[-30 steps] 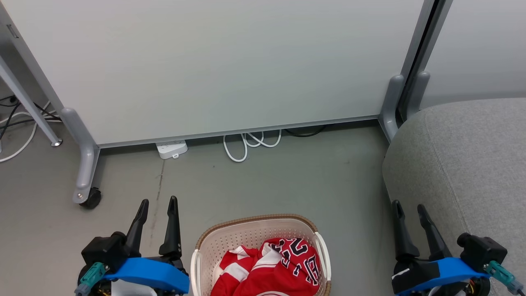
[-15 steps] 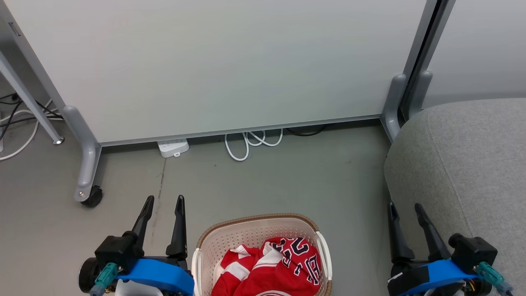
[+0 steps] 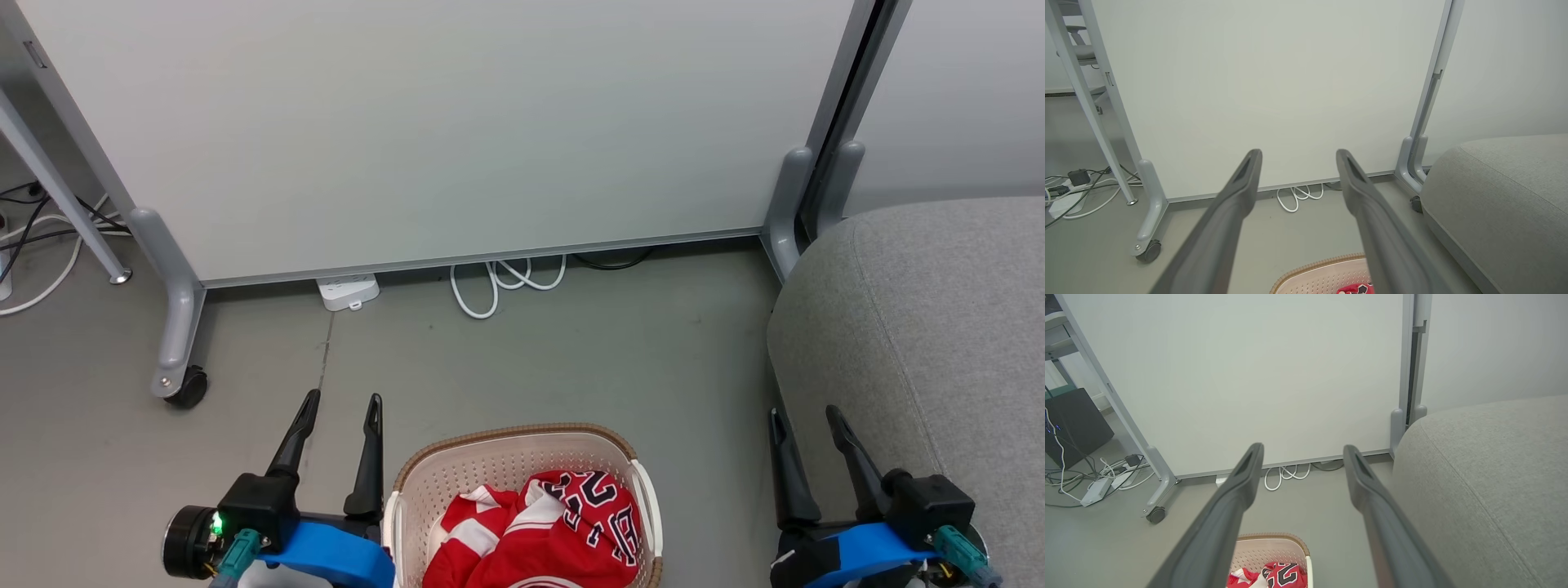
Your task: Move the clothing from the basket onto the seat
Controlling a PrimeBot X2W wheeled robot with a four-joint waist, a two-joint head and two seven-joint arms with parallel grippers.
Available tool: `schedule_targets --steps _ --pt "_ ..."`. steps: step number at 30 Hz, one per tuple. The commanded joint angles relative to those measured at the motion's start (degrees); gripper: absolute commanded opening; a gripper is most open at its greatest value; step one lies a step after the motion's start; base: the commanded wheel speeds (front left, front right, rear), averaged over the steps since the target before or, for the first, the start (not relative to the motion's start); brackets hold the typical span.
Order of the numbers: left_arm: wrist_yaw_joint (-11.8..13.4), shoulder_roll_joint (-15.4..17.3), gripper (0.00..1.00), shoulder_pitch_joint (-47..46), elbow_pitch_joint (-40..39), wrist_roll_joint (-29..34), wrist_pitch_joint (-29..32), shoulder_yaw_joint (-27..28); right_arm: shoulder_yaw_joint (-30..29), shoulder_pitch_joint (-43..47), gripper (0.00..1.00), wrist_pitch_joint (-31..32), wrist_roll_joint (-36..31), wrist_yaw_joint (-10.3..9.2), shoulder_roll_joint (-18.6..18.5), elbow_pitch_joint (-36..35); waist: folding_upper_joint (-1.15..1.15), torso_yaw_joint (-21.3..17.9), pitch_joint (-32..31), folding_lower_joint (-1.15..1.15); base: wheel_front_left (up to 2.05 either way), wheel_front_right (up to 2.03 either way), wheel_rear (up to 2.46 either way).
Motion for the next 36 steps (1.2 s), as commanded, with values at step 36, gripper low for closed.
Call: schedule_targets --steps 36 --pt "-0.91 0.32 1.0 -3.62 3.79 3.54 -1.37 -1.67 0.55 -2.56 1.0 -1.3 -4.41 0.05 -0.24 1.54 0.0 -2.34 3.17 0.0 0.0 0.0 0.0"
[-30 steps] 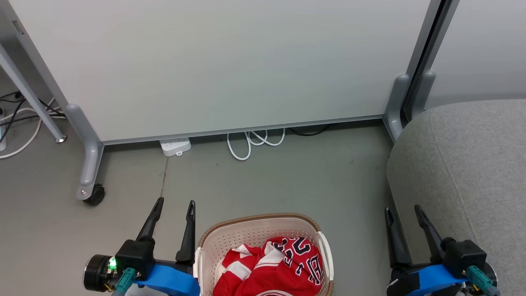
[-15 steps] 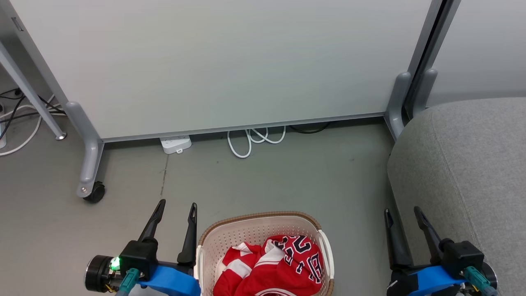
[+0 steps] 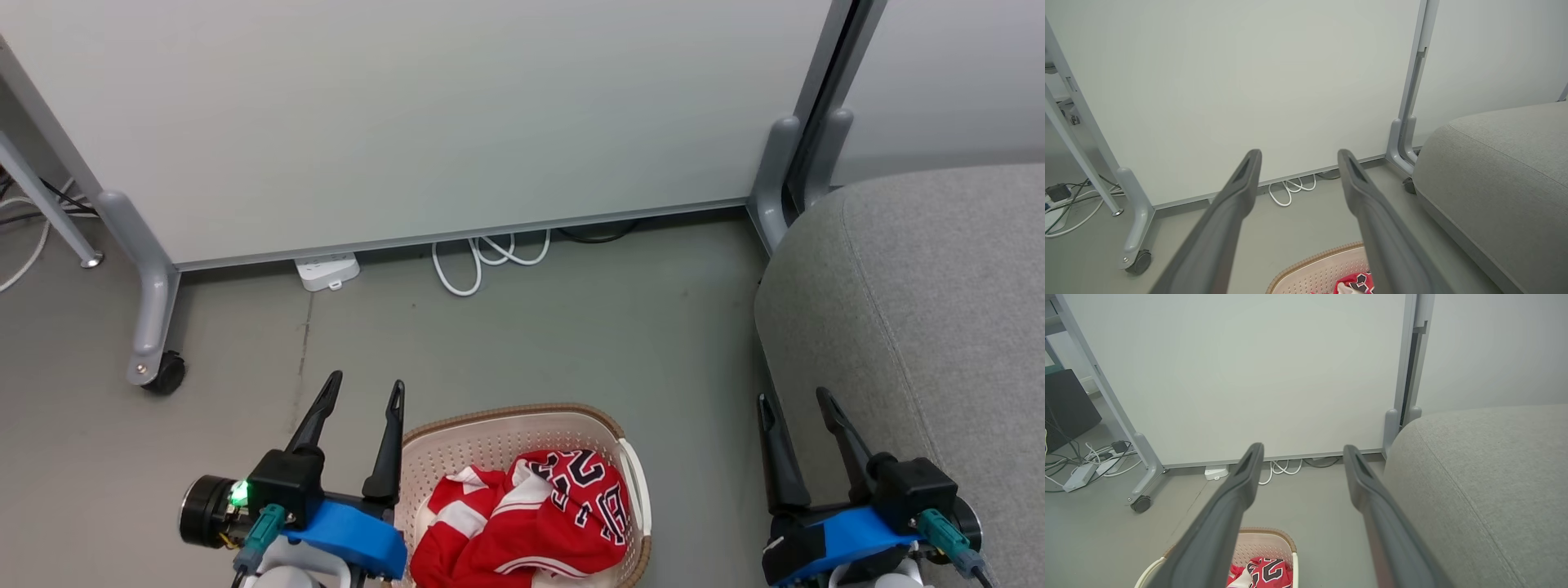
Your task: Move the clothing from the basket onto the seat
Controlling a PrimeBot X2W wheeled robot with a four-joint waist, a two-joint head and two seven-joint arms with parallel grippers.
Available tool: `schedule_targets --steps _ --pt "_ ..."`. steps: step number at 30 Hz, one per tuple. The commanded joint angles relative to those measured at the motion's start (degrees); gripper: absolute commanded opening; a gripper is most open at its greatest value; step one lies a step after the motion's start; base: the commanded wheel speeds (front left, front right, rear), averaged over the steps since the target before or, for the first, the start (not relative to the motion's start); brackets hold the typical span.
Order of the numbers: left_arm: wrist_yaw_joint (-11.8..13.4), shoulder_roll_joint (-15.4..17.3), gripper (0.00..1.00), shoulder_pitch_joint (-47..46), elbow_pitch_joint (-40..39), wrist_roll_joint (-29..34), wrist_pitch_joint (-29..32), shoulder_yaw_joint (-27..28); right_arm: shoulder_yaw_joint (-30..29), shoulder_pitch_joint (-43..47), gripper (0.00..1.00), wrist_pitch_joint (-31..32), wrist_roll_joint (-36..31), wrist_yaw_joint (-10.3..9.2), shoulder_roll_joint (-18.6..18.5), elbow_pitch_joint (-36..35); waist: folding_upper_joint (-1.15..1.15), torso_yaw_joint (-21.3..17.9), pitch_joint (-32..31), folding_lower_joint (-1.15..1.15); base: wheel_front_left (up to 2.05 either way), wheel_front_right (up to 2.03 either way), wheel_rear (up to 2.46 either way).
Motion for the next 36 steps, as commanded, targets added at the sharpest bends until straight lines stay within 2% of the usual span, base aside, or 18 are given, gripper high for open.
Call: schedule_targets --steps 1,8,16,27,36 --pt "-0.41 0.23 1.0 -1.31 0.66 0.06 -0.28 -0.38 -0.08 -0.82 1.0 -0.12 -0.43 -0.02 -0.19 -0.25 0.0 -1.05 1.37 0.0 0.0 0.0 0.0" --pt "-3.22 0.39 1.0 -8.63 6.92 1.72 -0.24 -2.71 -0.33 -3.75 1.0 -0.1 -0.68 -0.02 -0.19 -1.4 0.0 -3.76 6.87 0.0 0.0 0.0 0.0" --pt "-5.72 2.58 1.0 -17.81 15.96 5.62 -0.24 -8.18 1.25 -9.1 1.0 -0.1 0.25 -0.02 -0.17 -2.45 0.0 -7.52 14.76 0.0 0.0 0.0 0.0" --pt "-6.63 5.11 1.0 -28.13 28.88 8.9 -0.24 -19.49 1.97 -14.95 1.0 -0.09 1.81 -0.01 -0.16 -4.24 0.0 -11.4 25.15 0.0 0.0 0.0 0.0" --pt "-6.68 6.8 1.0 -34.35 37.12 6.55 -0.24 -29.46 2.71 -18.97 1.0 -0.09 2.65 -0.02 -0.16 -5.52 0.0 -13.63 32.66 0.0 0.0 0.0 0.0"
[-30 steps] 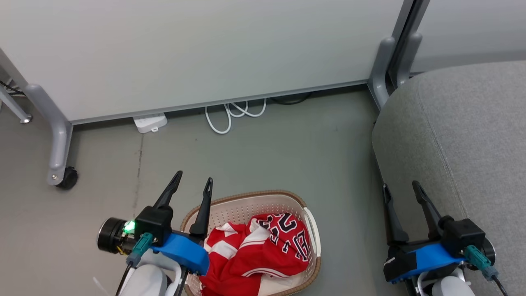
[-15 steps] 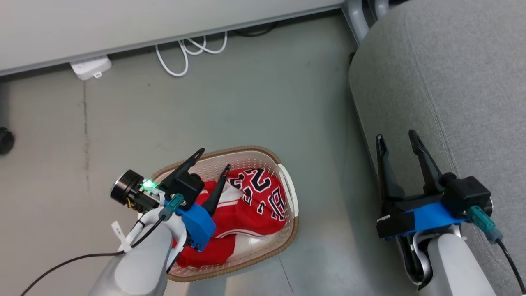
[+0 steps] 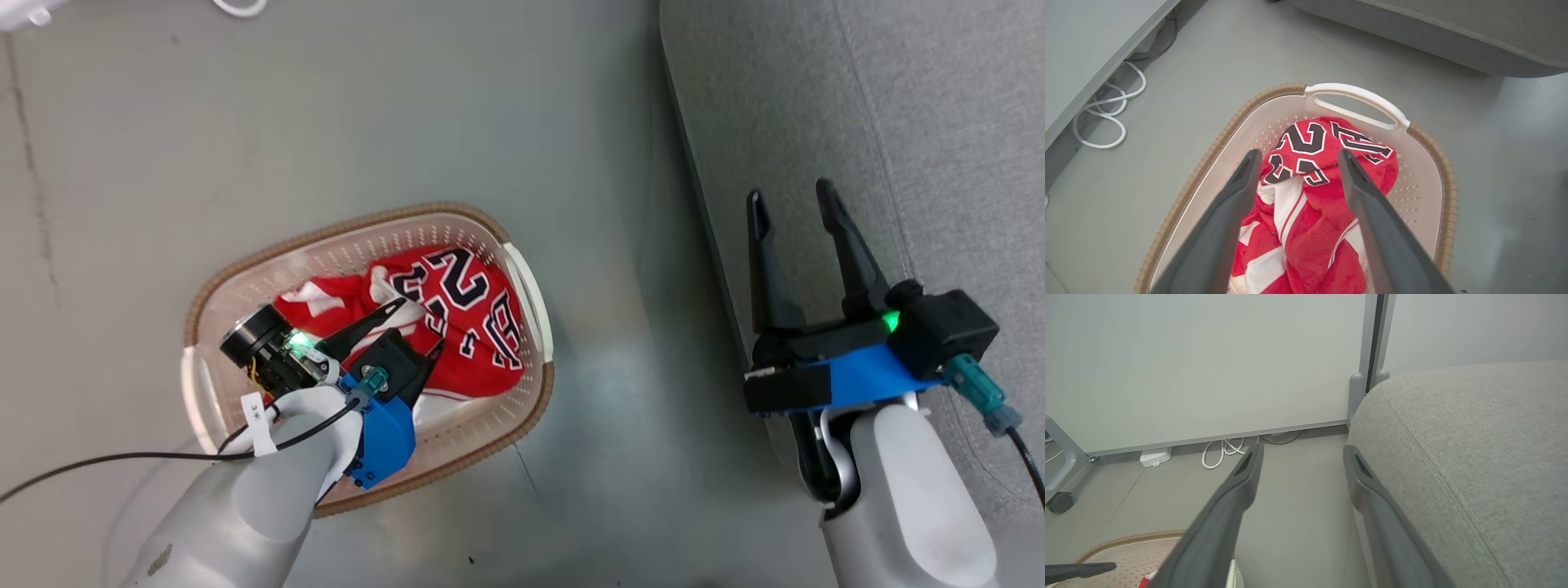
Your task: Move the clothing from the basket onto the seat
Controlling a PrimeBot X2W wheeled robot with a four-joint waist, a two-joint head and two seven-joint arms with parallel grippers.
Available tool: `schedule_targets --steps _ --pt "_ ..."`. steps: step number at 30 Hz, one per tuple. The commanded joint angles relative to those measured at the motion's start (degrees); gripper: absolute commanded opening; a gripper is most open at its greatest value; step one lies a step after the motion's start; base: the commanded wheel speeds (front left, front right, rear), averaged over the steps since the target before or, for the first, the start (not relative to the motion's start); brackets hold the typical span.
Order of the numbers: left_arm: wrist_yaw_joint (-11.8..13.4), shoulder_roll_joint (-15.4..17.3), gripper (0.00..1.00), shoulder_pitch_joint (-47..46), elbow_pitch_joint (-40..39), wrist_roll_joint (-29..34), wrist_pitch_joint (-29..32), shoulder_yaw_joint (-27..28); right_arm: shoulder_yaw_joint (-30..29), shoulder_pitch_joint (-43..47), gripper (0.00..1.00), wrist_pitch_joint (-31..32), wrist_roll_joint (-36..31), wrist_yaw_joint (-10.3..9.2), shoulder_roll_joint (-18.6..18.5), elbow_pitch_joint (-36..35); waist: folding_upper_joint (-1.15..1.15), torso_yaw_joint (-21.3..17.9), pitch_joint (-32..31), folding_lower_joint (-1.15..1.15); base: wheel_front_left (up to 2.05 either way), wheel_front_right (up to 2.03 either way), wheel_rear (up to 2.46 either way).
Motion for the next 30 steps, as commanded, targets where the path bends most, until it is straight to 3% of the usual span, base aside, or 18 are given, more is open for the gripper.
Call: schedule_targets --steps 1,9,30 --pt "-0.21 0.66 1.0 -1.44 1.32 -0.27 -0.2 -1.8 0.21 -1.89 1.0 -0.06 0.37 -0.02 -0.12 -0.5 0.0 -1.46 3.24 -0.01 0.0 0.0 0.0" --pt "-0.22 2.13 1.0 -6.86 7.79 -1.76 -0.2 -10.38 1.1 -5.17 1.0 -0.06 1.32 -0.02 -0.12 -1.8 0.0 -3.03 10.0 -0.01 0.0 0.0 0.0" --pt "-0.16 3.62 1.0 -16.54 16.93 -4.63 0.12 -20.27 0.83 -9.05 1.0 -0.06 2.33 -0.02 -0.11 -4.74 0.0 -5.04 20.2 -0.01 0.0 0.0 0.0"
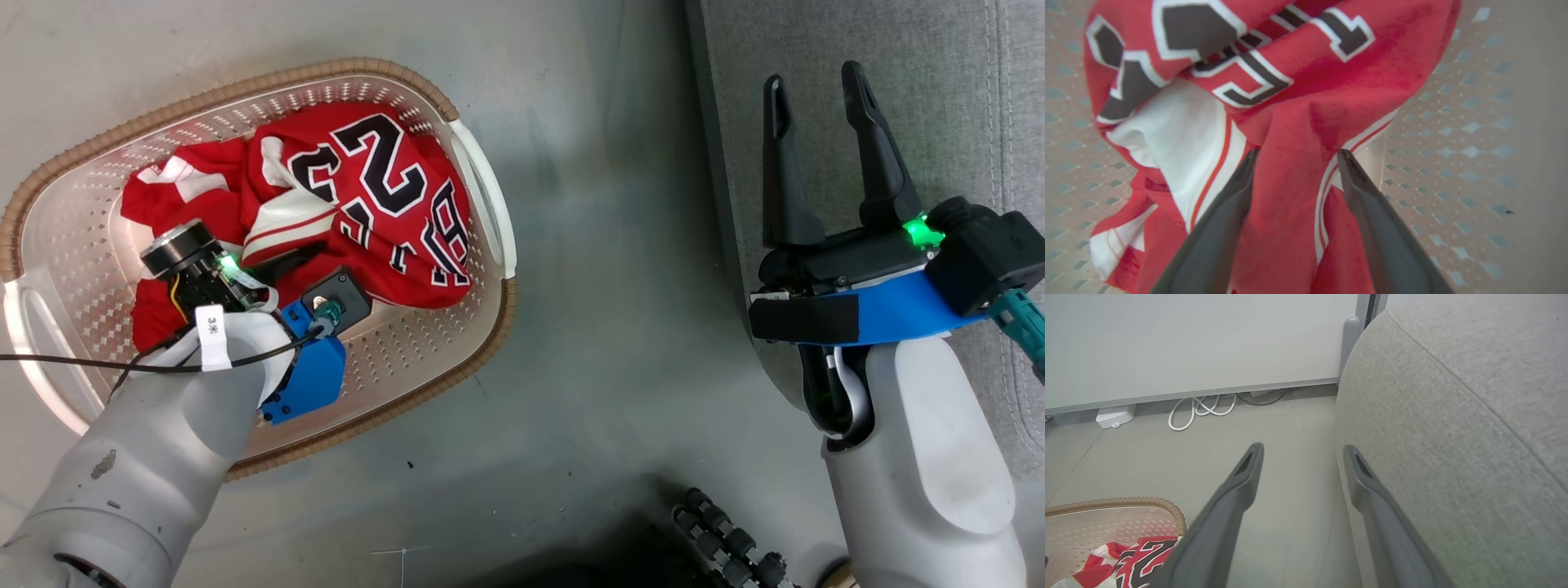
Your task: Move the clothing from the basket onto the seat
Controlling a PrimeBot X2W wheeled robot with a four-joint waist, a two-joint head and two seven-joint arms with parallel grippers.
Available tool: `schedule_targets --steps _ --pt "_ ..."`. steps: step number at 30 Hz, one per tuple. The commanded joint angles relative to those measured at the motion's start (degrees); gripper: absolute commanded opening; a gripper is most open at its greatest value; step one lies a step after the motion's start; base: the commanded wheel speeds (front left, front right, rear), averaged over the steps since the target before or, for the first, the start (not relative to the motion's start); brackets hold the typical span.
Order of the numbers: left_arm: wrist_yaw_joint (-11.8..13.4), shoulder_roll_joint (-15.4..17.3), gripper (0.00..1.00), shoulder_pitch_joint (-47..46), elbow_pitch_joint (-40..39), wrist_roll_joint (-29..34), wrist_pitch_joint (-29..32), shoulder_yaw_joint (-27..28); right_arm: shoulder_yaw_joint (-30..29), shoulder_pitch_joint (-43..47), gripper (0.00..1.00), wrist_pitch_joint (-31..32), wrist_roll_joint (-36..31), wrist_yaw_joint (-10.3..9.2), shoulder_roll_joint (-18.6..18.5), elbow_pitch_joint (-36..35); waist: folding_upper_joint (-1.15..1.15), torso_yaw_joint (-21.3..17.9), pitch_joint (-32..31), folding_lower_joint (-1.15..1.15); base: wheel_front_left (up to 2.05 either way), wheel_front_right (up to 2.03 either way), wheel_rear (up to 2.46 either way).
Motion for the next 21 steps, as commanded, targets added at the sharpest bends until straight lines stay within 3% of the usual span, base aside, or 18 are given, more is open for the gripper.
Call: schedule_targets --steps 1,2,3,4,21 --pt "-0.07 0.36 1.0 -0.71 0.35 -0.31 -0.06 -0.15 -0.16 -1.15 1.0 -0.06 0.34 -0.02 -0.1 -0.39 0.0 0.03 0.22 0.0 0.0 0.0 0.0" --pt "-0.07 0.19 1.0 -0.69 0.51 -0.62 0.21 -0.41 -0.19 -1.23 1.0 -0.06 0.3 -0.02 -0.1 -0.45 0.0 0.05 0.33 0.0 0.0 0.0 0.0" --pt "-0.07 -0.03 0.32 -0.56 0.62 -0.86 0.56 -0.98 -0.18 -1.3 1.0 -0.06 0.27 -0.02 -0.1 -0.5 0.0 0.07 0.4 0.0 0.0 0.0 0.0" --pt "-0.07 -0.08 0.0 -0.66 0.68 -1.13 0.5 -1.33 -0.2 -1.29 1.0 -0.06 0.21 -0.02 -0.1 -0.53 0.0 0.11 0.45 0.0 0.0 0.0 0.0" --pt "-0.07 -3.27 0.0 0.78 -2.83 -7.69 -0.35 -3.41 -1.37 0.56 1.0 -0.06 -2.34 -0.02 -0.1 0.61 0.0 3.88 -5.2 0.0 0.0 0.0 0.0"
